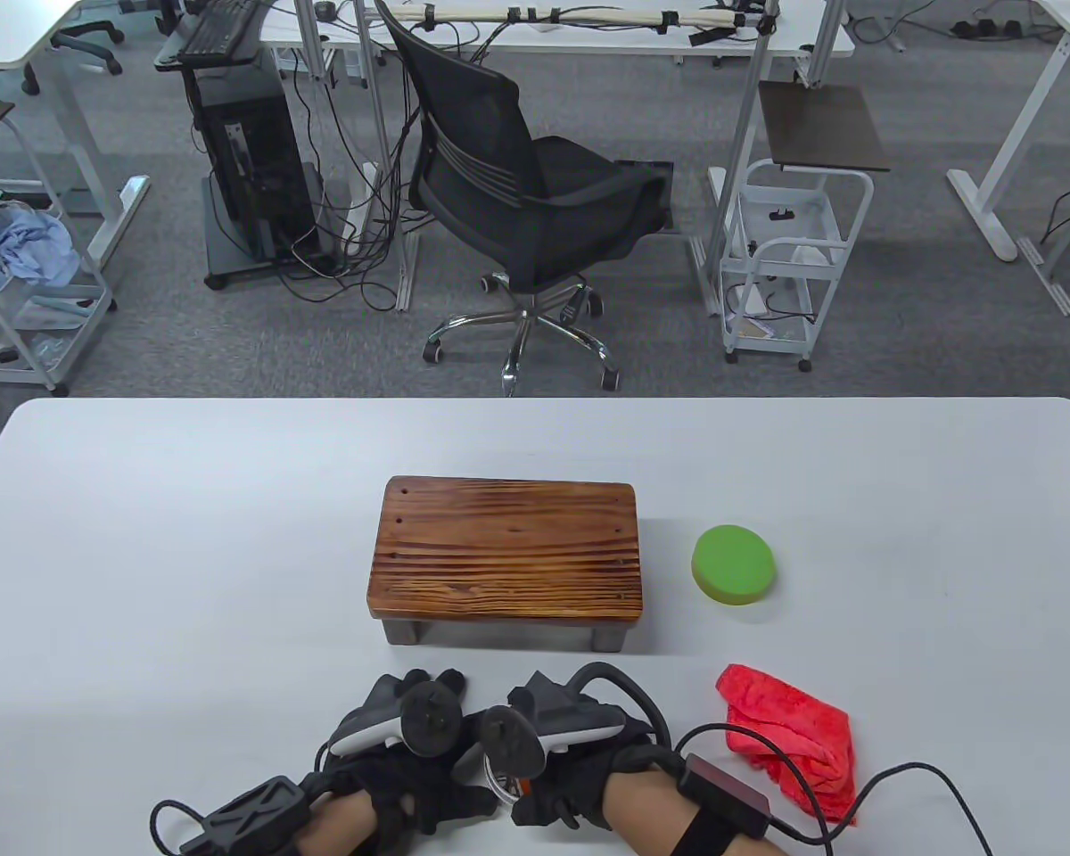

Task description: Dip and apply wood wax on stool

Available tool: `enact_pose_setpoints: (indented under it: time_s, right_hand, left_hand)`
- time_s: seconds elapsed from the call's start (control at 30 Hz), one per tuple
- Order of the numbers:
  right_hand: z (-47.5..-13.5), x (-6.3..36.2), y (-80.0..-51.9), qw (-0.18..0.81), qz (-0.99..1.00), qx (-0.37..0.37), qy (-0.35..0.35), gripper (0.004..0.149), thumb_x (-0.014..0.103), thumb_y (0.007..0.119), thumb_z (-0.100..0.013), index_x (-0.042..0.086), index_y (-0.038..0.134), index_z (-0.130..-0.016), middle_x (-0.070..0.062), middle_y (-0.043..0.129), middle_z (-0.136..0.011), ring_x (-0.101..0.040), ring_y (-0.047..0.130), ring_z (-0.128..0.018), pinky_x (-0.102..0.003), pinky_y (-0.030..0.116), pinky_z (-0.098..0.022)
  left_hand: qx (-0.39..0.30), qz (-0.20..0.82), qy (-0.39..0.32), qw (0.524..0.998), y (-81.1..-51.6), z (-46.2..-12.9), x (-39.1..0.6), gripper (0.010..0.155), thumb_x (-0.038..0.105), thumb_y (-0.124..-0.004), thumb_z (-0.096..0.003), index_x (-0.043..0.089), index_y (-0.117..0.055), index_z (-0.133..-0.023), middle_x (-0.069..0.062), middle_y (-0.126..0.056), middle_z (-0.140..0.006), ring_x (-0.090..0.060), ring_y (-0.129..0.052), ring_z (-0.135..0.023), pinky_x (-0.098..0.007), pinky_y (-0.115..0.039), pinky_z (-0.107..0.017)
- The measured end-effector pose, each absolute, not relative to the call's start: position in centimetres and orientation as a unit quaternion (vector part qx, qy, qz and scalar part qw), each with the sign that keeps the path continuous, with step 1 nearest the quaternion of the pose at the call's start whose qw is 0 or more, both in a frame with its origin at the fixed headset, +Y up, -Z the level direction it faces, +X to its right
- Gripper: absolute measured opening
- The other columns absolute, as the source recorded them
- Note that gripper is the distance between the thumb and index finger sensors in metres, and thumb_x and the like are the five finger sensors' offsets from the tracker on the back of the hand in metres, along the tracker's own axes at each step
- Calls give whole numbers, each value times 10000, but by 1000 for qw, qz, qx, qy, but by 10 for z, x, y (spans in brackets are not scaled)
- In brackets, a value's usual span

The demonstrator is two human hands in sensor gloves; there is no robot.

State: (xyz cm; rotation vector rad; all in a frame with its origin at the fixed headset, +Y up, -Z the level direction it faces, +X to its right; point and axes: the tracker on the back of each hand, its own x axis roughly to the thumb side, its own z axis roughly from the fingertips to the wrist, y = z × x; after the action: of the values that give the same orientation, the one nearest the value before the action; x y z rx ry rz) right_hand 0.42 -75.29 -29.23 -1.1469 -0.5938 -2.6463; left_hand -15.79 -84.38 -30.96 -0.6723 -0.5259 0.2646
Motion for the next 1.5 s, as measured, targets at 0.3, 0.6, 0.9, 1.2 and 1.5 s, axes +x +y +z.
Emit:
enact_pose_setpoints:
  time_s: [0.3, 0.6, 0.9, 1.2, 1.5]
  right_hand:
    - [-291, 2, -752, 103, -911, -342, -207, 748, 592, 816, -502, 214, 492, -1061, -142, 553, -1056, -345, 791, -837, -372, 849, -586]
    - [-298, 11, -736, 144, -862, -444, -197, 729, 545, 932, -480, 431, 486, -1044, -59, 420, -1168, -401, 707, -1023, -619, 757, -651]
    - [-299, 0, -742, 172, -844, -460, -215, 672, 470, 941, -503, 435, 497, -1006, 3, 493, -1122, -261, 776, -962, -527, 792, -651]
    - [-300, 1, -743, 157, -859, -439, -212, 686, 533, 906, -487, 378, 508, -1024, -17, 549, -1096, -254, 818, -890, -463, 826, -619]
    - [-292, 0, -751, 159, -886, -387, -198, 759, 597, 815, -490, 232, 457, -1051, -117, 563, -1051, -289, 834, -817, -407, 856, -563]
  left_hand:
    - [-325, 129, -255, 902, -844, -310, -158, 674, 748, -616, -602, 541, -171, -1064, -183, 241, -1108, -546, 243, -884, -793, 34, -534]
    - [-324, 128, -254, 902, -844, -309, -158, 676, 750, -615, -600, 540, -170, -1064, -184, 240, -1109, -547, 240, -885, -793, 31, -535]
    - [-325, 128, -254, 902, -844, -309, -158, 676, 749, -616, -600, 541, -171, -1064, -182, 243, -1108, -546, 245, -884, -792, 36, -533]
    - [-326, 128, -255, 901, -844, -309, -158, 663, 751, -608, -608, 549, -171, -1064, -180, 246, -1108, -545, 246, -884, -792, 37, -533]
    - [-326, 127, -255, 902, -844, -309, -157, 694, 743, -625, -597, 528, -161, -1067, -175, 243, -1110, -543, 245, -886, -792, 36, -535]
